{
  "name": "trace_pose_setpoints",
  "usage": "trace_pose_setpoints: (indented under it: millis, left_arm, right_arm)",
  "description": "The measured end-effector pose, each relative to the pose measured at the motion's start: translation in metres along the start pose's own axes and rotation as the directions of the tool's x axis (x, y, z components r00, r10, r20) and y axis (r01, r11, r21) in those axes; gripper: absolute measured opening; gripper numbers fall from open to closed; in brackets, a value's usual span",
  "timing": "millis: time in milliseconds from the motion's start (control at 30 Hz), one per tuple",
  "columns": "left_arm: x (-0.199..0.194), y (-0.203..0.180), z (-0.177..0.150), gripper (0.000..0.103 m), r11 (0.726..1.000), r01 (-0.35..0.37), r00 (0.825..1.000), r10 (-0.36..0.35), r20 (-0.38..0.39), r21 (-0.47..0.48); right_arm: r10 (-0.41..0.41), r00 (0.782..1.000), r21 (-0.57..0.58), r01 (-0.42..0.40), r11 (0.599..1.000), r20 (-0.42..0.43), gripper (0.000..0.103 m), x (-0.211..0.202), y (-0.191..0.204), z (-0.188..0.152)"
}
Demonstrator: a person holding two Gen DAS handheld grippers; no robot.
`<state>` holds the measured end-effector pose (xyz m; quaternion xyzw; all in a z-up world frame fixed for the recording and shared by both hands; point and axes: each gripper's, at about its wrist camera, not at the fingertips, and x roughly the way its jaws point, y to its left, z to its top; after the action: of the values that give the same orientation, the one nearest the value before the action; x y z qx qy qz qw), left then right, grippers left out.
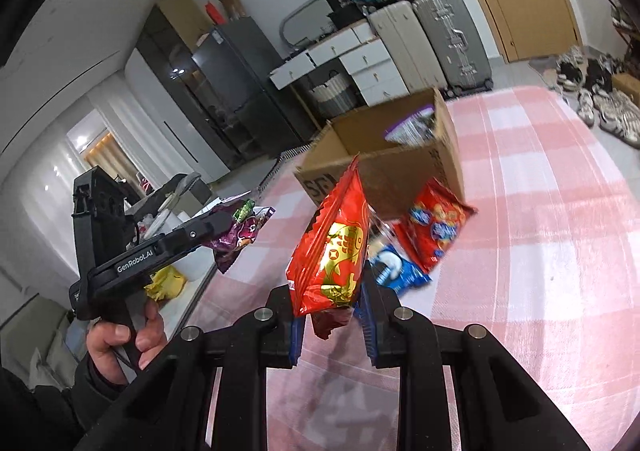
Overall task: Organize snacks
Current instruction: 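Carry both bags over the cardboard box and lower them in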
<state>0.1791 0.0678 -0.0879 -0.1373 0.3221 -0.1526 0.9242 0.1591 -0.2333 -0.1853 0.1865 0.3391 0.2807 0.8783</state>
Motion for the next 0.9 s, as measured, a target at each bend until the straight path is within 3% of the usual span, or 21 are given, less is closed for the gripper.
trace_pose_setpoints:
  millis: [367, 633, 900]
  left_arm:
    - [-0.058, -0.04, 0.031, 0.035, 0.997, 0.075, 0.994, -0.075, 0.077, 0.008]
    - [-0.069, -0.066, 0.061, 0.035, 0.994, 0.106, 0.99, -0.107, 0.094, 0.016]
    - [-0.063, -0.08, 0.095, 0.035, 0.993, 0.118, 0.988, -0.119, 0.103, 0.018]
  right_arm:
    - [0.023, 0.997, -0.084, -0.017, 0.996, 0.075, 0.023, -0.031, 0.046, 0.048]
    - [0.038, 0.995, -0.145, -0.024, 0.989, 0.093, 0.023, -0.032, 0.08, 0.086]
    - [0.036, 0.993, -0.167, -0.017, 0.986, 0.109, 0.023, -0.023, 0.088, 0.123]
